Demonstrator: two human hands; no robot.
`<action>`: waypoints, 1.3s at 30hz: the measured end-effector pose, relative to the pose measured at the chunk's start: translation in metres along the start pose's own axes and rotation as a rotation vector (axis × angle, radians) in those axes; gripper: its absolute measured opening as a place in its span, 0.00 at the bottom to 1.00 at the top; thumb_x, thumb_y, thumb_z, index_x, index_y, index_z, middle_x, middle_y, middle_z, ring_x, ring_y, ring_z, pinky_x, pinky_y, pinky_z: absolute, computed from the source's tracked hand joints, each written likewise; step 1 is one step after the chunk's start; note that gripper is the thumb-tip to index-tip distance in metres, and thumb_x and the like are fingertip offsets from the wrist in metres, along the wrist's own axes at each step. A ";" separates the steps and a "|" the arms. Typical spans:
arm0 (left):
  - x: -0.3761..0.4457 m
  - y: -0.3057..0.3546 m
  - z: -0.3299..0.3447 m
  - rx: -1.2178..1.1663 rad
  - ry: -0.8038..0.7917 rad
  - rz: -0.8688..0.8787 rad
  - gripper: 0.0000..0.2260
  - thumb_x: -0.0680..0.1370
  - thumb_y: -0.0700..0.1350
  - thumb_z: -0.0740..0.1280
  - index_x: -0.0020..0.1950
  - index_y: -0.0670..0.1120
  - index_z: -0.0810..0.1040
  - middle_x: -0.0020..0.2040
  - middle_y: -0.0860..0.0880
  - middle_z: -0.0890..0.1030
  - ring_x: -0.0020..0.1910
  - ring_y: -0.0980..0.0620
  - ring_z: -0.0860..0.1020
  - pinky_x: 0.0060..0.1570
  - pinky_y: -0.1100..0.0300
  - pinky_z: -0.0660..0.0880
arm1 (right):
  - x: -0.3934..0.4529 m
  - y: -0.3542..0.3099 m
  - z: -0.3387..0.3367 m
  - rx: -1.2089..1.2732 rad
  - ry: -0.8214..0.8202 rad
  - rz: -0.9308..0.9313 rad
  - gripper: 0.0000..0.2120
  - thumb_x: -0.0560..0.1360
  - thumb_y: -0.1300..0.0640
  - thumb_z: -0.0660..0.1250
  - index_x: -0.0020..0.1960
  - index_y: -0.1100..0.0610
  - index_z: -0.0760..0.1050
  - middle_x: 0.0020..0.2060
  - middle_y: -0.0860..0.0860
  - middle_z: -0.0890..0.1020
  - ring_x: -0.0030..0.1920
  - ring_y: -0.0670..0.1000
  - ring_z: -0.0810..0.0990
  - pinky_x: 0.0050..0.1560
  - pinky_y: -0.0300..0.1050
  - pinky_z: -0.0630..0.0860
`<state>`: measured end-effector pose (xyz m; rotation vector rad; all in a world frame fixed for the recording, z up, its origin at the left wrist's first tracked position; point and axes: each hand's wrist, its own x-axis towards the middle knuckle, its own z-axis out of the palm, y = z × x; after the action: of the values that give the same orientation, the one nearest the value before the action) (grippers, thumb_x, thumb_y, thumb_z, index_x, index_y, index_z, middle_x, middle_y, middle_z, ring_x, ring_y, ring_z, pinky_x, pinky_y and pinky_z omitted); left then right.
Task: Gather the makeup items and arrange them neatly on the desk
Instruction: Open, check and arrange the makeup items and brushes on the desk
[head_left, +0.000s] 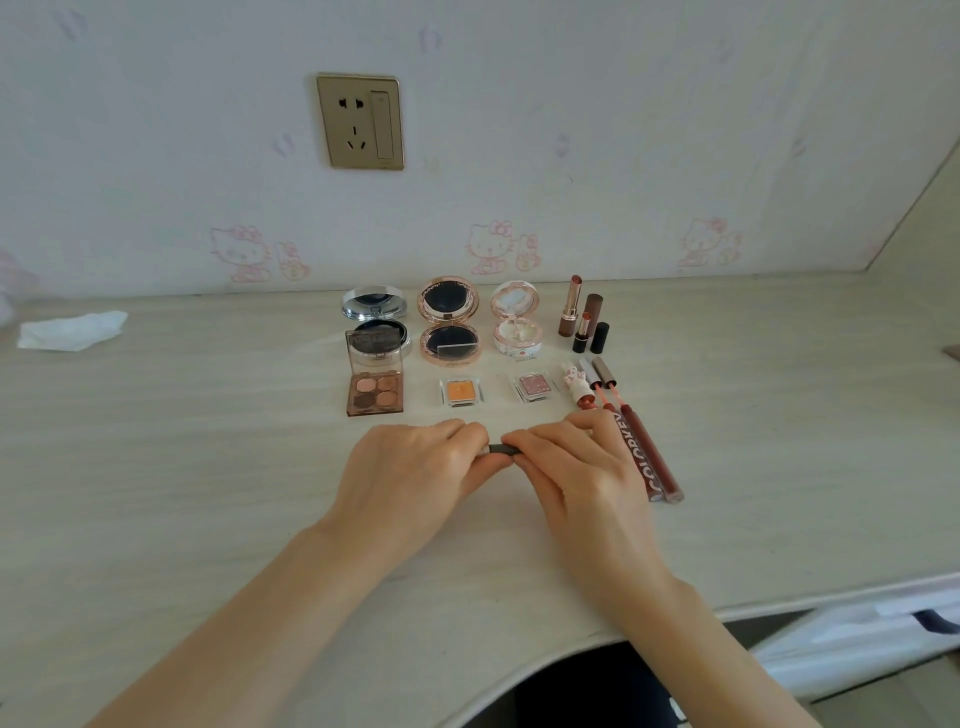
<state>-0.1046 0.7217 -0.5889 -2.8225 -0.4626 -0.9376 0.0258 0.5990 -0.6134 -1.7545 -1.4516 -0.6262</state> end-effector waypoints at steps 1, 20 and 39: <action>0.000 0.000 -0.001 -0.008 0.000 -0.001 0.20 0.78 0.60 0.56 0.33 0.49 0.72 0.25 0.52 0.71 0.20 0.48 0.69 0.20 0.62 0.58 | 0.000 0.000 0.000 0.003 -0.002 -0.003 0.06 0.76 0.58 0.68 0.50 0.57 0.83 0.44 0.47 0.84 0.46 0.55 0.75 0.43 0.50 0.75; 0.003 -0.006 -0.004 0.003 -0.128 -0.003 0.23 0.74 0.69 0.52 0.38 0.50 0.69 0.29 0.55 0.76 0.23 0.51 0.74 0.21 0.61 0.61 | 0.000 0.003 0.003 0.047 0.015 0.025 0.09 0.76 0.59 0.66 0.52 0.59 0.83 0.44 0.50 0.83 0.48 0.53 0.75 0.46 0.46 0.74; 0.013 0.009 -0.011 -0.388 -0.047 -0.282 0.21 0.76 0.34 0.65 0.67 0.47 0.74 0.50 0.52 0.77 0.45 0.54 0.75 0.45 0.66 0.68 | 0.003 0.009 -0.035 0.106 0.075 0.413 0.15 0.73 0.63 0.70 0.59 0.54 0.80 0.43 0.43 0.81 0.47 0.49 0.76 0.43 0.36 0.73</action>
<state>-0.0977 0.7136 -0.5729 -3.1895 -0.7778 -1.1204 0.0384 0.5719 -0.5926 -1.8517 -1.0090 -0.3837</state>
